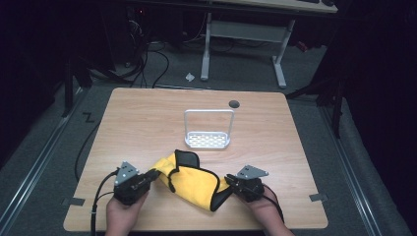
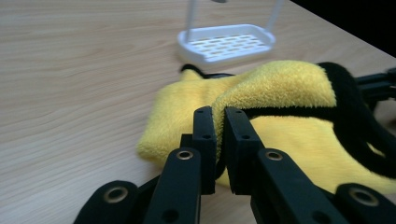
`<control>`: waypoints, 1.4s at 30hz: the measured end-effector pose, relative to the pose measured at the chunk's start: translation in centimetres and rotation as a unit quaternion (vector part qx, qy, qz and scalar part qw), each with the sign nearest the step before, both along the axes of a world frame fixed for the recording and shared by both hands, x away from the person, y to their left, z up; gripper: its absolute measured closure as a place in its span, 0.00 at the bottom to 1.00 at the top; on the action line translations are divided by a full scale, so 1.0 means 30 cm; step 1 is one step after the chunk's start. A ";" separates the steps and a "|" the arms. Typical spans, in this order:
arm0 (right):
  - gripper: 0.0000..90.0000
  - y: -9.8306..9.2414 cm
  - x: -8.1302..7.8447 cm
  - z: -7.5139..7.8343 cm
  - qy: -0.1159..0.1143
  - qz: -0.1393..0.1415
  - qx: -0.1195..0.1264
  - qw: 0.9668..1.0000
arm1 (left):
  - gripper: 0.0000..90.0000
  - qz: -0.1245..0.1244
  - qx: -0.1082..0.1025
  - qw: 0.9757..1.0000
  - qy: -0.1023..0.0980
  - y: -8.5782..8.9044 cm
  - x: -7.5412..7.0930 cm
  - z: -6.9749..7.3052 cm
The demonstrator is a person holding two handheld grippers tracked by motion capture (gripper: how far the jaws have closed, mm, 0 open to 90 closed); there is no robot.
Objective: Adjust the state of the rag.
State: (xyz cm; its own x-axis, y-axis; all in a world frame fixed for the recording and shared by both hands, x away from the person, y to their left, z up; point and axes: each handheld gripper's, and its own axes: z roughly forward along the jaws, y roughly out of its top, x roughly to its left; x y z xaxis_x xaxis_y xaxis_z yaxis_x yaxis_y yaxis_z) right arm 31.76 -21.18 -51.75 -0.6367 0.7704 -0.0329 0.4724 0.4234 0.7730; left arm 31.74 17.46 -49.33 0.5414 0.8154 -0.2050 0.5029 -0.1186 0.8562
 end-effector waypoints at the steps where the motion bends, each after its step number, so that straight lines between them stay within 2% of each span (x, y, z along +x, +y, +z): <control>1: 0.92 -0.007 0.002 0.001 -0.002 -0.004 0.000 1.000 | 0.92 0.005 -0.008 1.000 0.007 0.017 0.008 -0.007; 2: 0.92 -0.014 0.004 0.003 -0.003 -0.007 -0.001 1.000 | 0.92 0.014 -0.019 1.000 0.017 0.043 0.020 -0.020; 3: 0.92 -0.039 0.013 0.005 -0.006 -0.022 0.000 1.000 | 0.92 0.024 -0.032 0.999 0.030 0.074 0.035 -0.037; 4: 0.92 -0.039 0.013 0.005 -0.006 -0.022 0.000 1.000 | 0.92 0.024 -0.032 0.999 0.030 0.074 0.035 -0.037; 5: 0.92 -0.069 0.024 0.006 -0.007 -0.038 0.002 0.999 | 0.91 0.033 -0.044 0.997 0.047 0.103 0.052 -0.057; 6: 0.92 -0.069 0.024 0.006 -0.007 -0.038 0.002 0.999 | 0.91 0.033 -0.044 0.997 0.047 0.103 0.052 -0.057; 7: 0.92 -0.104 0.039 0.005 -0.008 -0.056 0.003 0.998 | 0.91 0.040 -0.055 0.996 0.063 0.122 0.067 -0.078; 8: 0.92 -0.104 0.039 0.005 -0.008 -0.056 0.003 0.998 | 0.91 0.040 -0.055 0.996 0.063 0.122 0.067 -0.078; 9: 0.92 -0.141 0.052 0.004 -0.009 -0.076 0.002 0.997 | 0.90 0.043 -0.050 0.995 0.078 0.130 0.080 -0.098; 11: 0.92 -0.167 0.061 0.001 -0.011 -0.088 -0.007 0.996 | 0.89 0.047 -0.044 0.994 0.093 0.131 0.090 -0.116; 13: 0.92 -0.188 0.071 -0.006 -0.008 -0.101 -0.011 0.995 | 0.89 0.058 -0.021 0.993 0.098 0.128 0.092 -0.125; 15: 0.91 -0.199 0.076 -0.013 -0.008 -0.112 -0.024 0.993 | 0.85 0.064 -0.019 0.993 0.100 0.134 0.089 -0.126; 17: 0.85 -0.206 0.081 -0.016 -0.003 -0.115 -0.016 0.993 | 0.79 0.070 -0.018 0.993 0.092 0.140 0.079 -0.115; 19: 0.82 -0.208 0.081 -0.015 -0.001 -0.115 -0.011 0.993 | 0.79 0.068 -0.018 0.994 0.084 0.138 0.071 -0.103; 21: 0.75 -0.208 0.076 -0.006 -0.007 -0.115 0.004 0.993 | 0.79 0.050 -0.007 0.997 0.063 0.106 0.055 -0.077; 22: 0.75 -0.208 0.076 -0.006 -0.007 -0.115 0.004 0.993 | 0.78 0.050 -0.007 0.997 0.063 0.106 0.055 -0.077; 23: 0.74 -0.208 0.074 -0.002 -0.010 -0.115 0.007 0.993 | 0.78 0.036 0.002 0.998 0.053 0.081 0.052 -0.070; 25: 0.73 -0.203 0.061 0.017 -0.021 -0.112 0.017 0.993 | 0.74 0.007 0.018 0.999 0.045 0.013 0.058 -0.069; 26: 0.73 -0.201 0.057 0.021 -0.023 -0.111 0.018 0.993 | 0.73 0.007 0.018 0.999 0.045 0.013 0.058 -0.069; 27: 0.73 -0.197 0.050 0.027 -0.024 -0.109 0.019 0.994 | 0.71 -0.012 0.016 0.999 0.046 -0.032 0.073 -0.079; 28: 0.73 -0.197 0.050 0.027 -0.024 -0.109 0.019 0.994 | 0.70 -0.012 0.016 0.999 0.046 -0.032 0.073 -0.079; 29: 0.74 -0.192 0.028 0.041 -0.033 -0.103 0.015 0.994 | 0.69 -0.023 0.021 0.998 0.051 -0.063 0.085 -0.090; 30: 0.74 -0.192 0.028 0.041 -0.033 -0.103 0.015 0.994 | 0.69 -0.023 0.021 0.998 0.051 -0.063 0.085 -0.090; 31: 0.75 -0.192 0.003 0.057 -0.039 -0.101 0.016 0.994 | 0.69 -0.032 0.026 0.998 0.056 -0.081 0.091 -0.098; 32: 0.75 -0.192 0.003 0.057 -0.039 -0.101 0.016 0.994 | 0.69 -0.038 0.031 0.997 0.060 -0.093 0.094 -0.104; 33: 0.76 -0.196 -0.026 0.071 -0.049 -0.100 0.006 0.994 | 0.72 -0.049 0.039 0.996 0.069 -0.110 0.095 -0.113; 36: 0.76 -0.206 -0.051 0.075 -0.053 -0.099 0.001 0.994 | 0.75 -0.061 0.047 0.994 0.075 -0.129 0.087 -0.120; 37: 0.76 -0.217 -0.084 0.071 -0.052 -0.100 -0.005 0.994 | 0.77 -0.068 0.049 0.993 0.080 -0.136 0.082 -0.122; 38: 0.76 -0.217 -0.084 0.071 -0.052 -0.100 -0.005 0.994 | 0.77 -0.072 0.047 0.993 0.082 -0.142 0.077 -0.126; 40: 0.76 -0.227 -0.113 0.061 -0.049 -0.100 -0.013 0.994 | 0.79 -0.091 0.048 0.991 0.090 -0.163 0.049 -0.135; 42: 0.77 -0.226 -0.117 0.056 -0.042 -0.098 -0.012 0.994 | 0.79 -0.101 0.035 0.989 0.101 -0.174 0.026 -0.138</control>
